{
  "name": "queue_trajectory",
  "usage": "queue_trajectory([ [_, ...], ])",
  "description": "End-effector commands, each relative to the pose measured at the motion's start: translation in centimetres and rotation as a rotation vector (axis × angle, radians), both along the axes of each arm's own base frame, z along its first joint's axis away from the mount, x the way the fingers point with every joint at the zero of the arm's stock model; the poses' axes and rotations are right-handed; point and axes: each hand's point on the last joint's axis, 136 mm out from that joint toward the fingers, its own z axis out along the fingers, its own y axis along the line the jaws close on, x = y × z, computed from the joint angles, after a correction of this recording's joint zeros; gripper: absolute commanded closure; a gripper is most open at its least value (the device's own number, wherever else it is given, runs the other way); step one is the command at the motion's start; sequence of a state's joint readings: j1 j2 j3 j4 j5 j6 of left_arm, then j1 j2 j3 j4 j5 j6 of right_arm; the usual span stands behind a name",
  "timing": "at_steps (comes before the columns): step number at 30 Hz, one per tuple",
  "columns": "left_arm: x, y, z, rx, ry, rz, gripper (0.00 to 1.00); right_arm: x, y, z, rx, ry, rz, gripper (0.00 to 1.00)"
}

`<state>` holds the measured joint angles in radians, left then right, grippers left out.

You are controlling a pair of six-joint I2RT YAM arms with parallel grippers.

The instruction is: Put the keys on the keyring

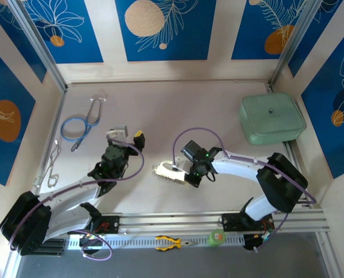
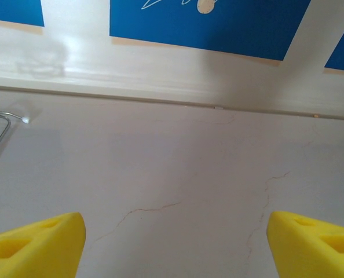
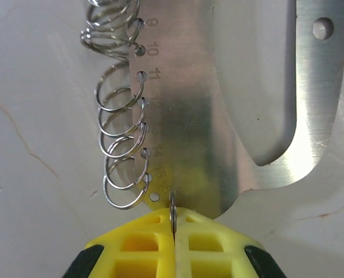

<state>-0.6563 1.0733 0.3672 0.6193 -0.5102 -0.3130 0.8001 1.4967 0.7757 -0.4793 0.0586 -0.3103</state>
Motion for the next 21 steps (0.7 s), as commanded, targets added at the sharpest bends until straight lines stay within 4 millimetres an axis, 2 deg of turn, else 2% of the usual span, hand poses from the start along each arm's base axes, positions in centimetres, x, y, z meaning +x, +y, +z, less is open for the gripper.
queue_trajectory([
  [1, 0.3, 0.3, 1.4, -0.015, -0.033, 0.012, 0.19, -0.7, 1.7, 2.1, 0.117, 0.087, -0.004, 1.00],
  [7, 0.5, 0.3, 1.4, -0.014, -0.034, 0.006, 0.19, -1.1, 2.4, 2.7, 0.161, 0.143, 0.003, 1.00],
  [13, 0.5, 0.3, 1.4, -0.012, -0.034, 0.006, 0.19, -0.6, 1.0, 0.0, -0.006, 0.101, 0.018, 1.00],
  [17, 0.4, 0.4, 1.5, -0.009, -0.034, 0.004, 0.19, 0.1, 0.4, -0.5, -0.063, 0.051, 0.010, 1.00],
  [19, 0.5, 0.4, 1.6, -0.008, -0.036, 0.006, 0.19, 0.2, 0.3, -0.5, -0.072, 0.036, 0.013, 0.97],
  [21, 0.4, 0.4, 1.6, -0.007, -0.037, 0.004, 0.19, 0.4, 0.2, -0.3, -0.078, 0.020, 0.005, 0.87],
])
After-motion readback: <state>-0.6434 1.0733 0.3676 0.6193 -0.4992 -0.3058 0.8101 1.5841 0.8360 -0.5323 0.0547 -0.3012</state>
